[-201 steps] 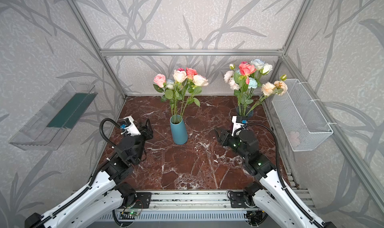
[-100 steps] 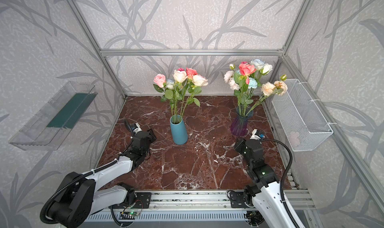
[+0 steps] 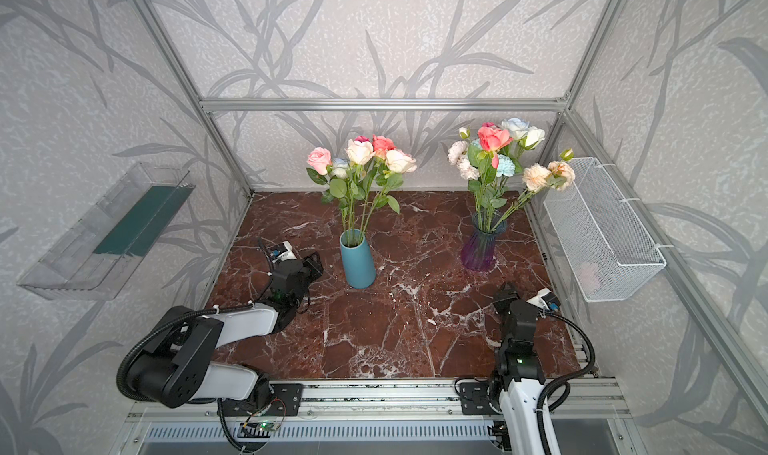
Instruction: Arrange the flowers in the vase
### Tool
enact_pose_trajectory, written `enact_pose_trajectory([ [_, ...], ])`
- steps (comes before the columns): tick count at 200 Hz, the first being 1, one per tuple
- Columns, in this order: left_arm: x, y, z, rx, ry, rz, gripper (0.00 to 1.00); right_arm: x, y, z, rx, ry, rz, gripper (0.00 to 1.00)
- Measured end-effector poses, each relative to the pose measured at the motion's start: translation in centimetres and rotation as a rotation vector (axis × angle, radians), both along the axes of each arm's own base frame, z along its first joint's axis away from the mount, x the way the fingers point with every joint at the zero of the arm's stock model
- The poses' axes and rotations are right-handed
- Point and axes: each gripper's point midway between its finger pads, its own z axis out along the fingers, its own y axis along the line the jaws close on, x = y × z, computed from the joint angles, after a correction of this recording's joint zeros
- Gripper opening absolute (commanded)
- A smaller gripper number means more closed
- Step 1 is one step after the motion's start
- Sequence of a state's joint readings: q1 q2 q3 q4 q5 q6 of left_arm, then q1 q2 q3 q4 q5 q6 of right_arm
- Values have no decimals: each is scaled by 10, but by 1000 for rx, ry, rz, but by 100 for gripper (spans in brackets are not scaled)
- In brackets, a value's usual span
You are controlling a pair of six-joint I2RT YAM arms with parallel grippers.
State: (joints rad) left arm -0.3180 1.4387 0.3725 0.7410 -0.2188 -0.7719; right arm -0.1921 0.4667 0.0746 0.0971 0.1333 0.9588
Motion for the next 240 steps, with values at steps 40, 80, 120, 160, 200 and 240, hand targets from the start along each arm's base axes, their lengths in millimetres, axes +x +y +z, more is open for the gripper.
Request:
enact_pose_trajectory([
  [40,5,-14,-19,-44,22,-70,46,23,-15,-49,200,121,25,53],
  [80,8,-25,-31,-75,26,-125,45,79,-16,-63,347,36,148,51],
  [120,12,-27,-40,-96,26,-142,44,128,-30,-69,445,-110,221,46],
  [160,14,-28,-47,-115,34,-152,43,148,-25,-68,483,-155,284,46],
  [200,21,-31,-54,-137,34,-157,40,178,-10,-63,500,-187,358,44],
  [240,25,-34,-52,-141,24,-165,40,193,5,-61,500,-199,410,41],
])
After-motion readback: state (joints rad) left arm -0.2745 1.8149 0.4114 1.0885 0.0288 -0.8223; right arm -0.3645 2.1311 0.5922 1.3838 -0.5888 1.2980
